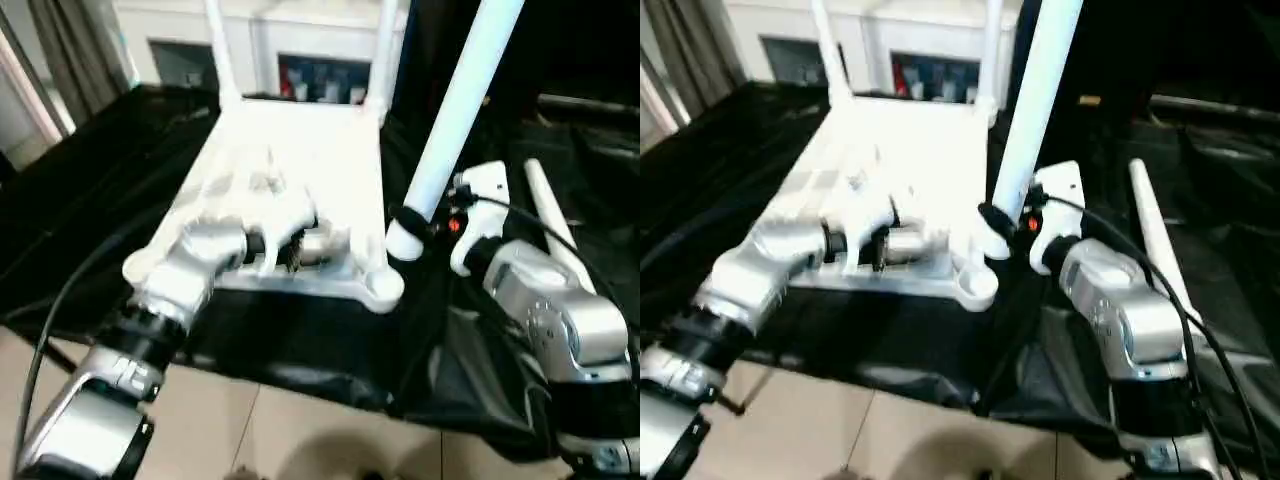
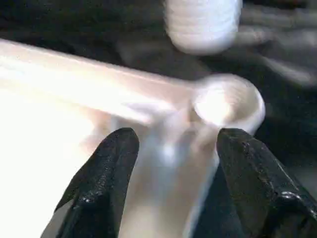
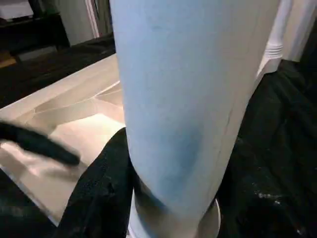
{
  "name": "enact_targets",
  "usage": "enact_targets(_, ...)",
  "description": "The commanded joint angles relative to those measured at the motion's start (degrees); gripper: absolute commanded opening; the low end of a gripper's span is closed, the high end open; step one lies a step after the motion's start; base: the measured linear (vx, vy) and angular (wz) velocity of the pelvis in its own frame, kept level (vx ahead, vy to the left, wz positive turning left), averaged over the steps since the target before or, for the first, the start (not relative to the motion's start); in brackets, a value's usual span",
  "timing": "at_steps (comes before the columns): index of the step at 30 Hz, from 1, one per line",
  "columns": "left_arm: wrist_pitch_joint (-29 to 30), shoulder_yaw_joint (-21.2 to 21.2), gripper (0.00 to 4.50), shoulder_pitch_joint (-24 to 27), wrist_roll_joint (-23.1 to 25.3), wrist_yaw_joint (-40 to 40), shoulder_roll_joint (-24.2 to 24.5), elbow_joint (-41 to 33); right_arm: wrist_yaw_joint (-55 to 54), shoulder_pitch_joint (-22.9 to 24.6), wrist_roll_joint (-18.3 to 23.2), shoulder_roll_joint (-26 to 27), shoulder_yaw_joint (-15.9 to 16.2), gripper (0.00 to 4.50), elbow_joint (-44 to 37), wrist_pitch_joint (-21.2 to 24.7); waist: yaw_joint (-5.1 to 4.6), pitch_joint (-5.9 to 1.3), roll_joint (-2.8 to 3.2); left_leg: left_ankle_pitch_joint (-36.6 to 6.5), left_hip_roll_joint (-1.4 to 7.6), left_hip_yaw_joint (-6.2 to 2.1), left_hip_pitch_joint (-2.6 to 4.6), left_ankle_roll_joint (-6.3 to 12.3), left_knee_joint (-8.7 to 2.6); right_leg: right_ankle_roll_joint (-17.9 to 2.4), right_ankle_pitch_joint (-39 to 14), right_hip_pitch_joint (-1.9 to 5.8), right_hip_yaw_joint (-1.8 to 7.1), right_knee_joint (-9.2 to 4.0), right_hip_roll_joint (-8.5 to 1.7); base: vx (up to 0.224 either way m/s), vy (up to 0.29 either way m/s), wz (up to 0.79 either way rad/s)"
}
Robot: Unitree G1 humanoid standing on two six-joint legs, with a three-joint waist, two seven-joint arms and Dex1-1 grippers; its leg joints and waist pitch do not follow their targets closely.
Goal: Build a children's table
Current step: Pick table leg
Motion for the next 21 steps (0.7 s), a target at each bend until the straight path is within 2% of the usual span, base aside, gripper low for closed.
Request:
enact_targets(1,-2.33,-1.4,3.01,-0.86,2.28,-1.01,0.41,1.87,0.46,0.49,-0.45,0.0,0.53,1.89,-1.56,-0.53,-0.4,-4.75,0.2,-4.1,0.52,0.04,-0.1,1.2,-3.72,-4.58,-17.47,4.12,3.01,-3.98,-3.9,0.0,0.0,0.0)
enact_targets(2,-3.89,-2.15,3.01,-1.31,3.59,-0.75,0.52,3.57,0.56,0.64,-0.54,0.01,0.67,1.89,-1.73,-0.53,-0.35,-4.84,0.06,-4.19,0.53,0.0,-0.03,1.12,-3.73,-4.65,-17.38,4.22,2.99,-3.87,-3.95,0.0,0.0,0.0)
enact_targets(3,-4.99,-2.73,3.01,-1.77,4.15,-1.53,0.36,5.45,0.64,0.83,-0.51,0.04,0.74,1.89,-1.95,-0.39,-0.27,-4.83,0.73,-4.28,0.4,-0.04,-0.01,1.2,-3.69,-4.66,-17.44,4.13,3.02,-4.01,-3.91,0.0,0.0,0.0)
enact_targets(5,-6.86,-3.07,3.01,-2.74,4.69,-1.89,-0.44,8.76,0.66,1.33,-0.54,0.12,0.77,1.89,-2.54,-0.12,-0.42,-4.87,0.31,-4.62,0.25,0.03,-0.08,1.15,-3.62,-4.83,-17.07,4.29,3.0,-4.06,-3.77,0.0,0.0,0.0)
enact_targets(6,-7.69,-3.14,3.01,-3.23,4.94,-2.44,-0.86,10.27,0.66,1.57,-0.51,0.09,0.75,1.89,-2.8,-0.02,-0.29,-4.93,0.64,-4.62,0.2,-0.07,-0.17,1.04,-3.6,-4.85,-17.51,4.45,2.99,-3.91,-3.89,0.0,0.0,0.0)
enact_targets(7,-8.16,-3.48,3.01,-3.82,5.74,-2.3,-1.09,11.8,0.69,1.93,-0.44,-0.03,0.76,1.89,-3.24,0.16,-0.27,-4.95,0.77,-4.78,0.24,-0.05,-0.01,1.13,-3.56,-4.7,-18.11,4.29,2.96,-4.11,-3.85,0.0,0.0,0.0)
enact_targets(10,-9.16,-3.54,3.01,-4.51,6.39,-2.65,-1.52,14.0,0.66,2.41,-0.31,-0.19,0.71,1.89,-3.85,0.37,-0.22,-4.99,0.52,-4.82,0.29,-0.08,-0.06,1.22,-3.57,-5.13,-17.55,4.37,3.0,-4.0,-3.86,0.0,0.0,0.0)
enact_targets(11,-9.87,-3.37,2.83,-4.82,6.43,-2.83,-1.8,15.03,0.64,2.46,-0.28,-0.26,0.65,1.89,-3.95,0.41,-0.2,-4.97,1.07,-4.92,0.35,-0.17,-0.05,1.14,-3.6,-5.44,-17.53,4.34,2.98,-3.94,-3.95,0.0,0.0,0.0)
enact_targets(12,-11.6,-3.17,2.83,-5.59,6.88,-2.74,-2.26,17.13,0.59,2.52,-0.21,-0.39,0.63,1.89,-4.17,0.5,-0.36,-4.83,0.78,-5.56,0.17,-0.01,-0.05,1.35,-3.54,-5.28,-18.34,4.27,2.85,-4.45,-3.71,0.0,0.0,0.0)
enact_targets(13,-12.45,-2.99,2.65,-6.17,7.13,-2.62,-2.59,18.56,0.56,2.57,-0.14,-0.47,0.63,1.89,-4.32,0.54,-0.29,-4.95,0.69,-5.4,0.07,-0.04,-0.11,1.44,-3.51,-5.24,-18.26,4.45,2.88,-4.33,-3.71,0.0,0.0,0.0)
enact_targets(14,-13.0,-2.48,2.65,-7.0,7.06,-2.12,-3.17,20.03,0.64,2.6,-0.11,-0.62,0.65,1.89,-4.4,0.55,-0.25,-5.0,0.68,-5.36,0.05,-0.03,-0.05,1.49,-3.49,-5.13,-18.25,4.44,2.89,-4.35,-3.7,0.0,0.0,0.0)
enact_targets(16,-13.13,-1.76,2.5,-8.18,6.75,-2.13,-4.07,21.86,0.8,2.65,-0.12,-0.79,0.67,1.89,-4.45,0.57,-0.16,-5.05,1.09,-5.08,0.12,-0.16,-0.11,1.51,-3.47,-5.48,-17.62,4.56,2.84,-4.21,-3.78,0.0,0.0,0.0)
enact_targets(18,-13.1,-1.75,2.36,-8.84,6.84,-2.92,-4.49,23.2,0.81,2.85,-0.16,-0.79,0.73,1.89,-4.71,0.68,-0.12,-5.1,0.85,-4.95,0.22,-0.17,-0.12,1.67,-3.47,-5.95,-17.13,4.62,2.86,-4.1,-3.83,0.0,0.0,0.0)
enact_targets(21,-13.71,-1.8,2.13,-9.94,7.24,-3.15,-5.15,25.63,0.87,3.32,-0.11,-0.67,1.01,1.89,-5.28,0.9,-0.2,-5.02,1.11,-5.0,0.01,-0.11,-0.25,2.32,-3.4,-6.05,-17.51,4.65,2.79,-4.26,-3.73,0.0,0.0,0.0)
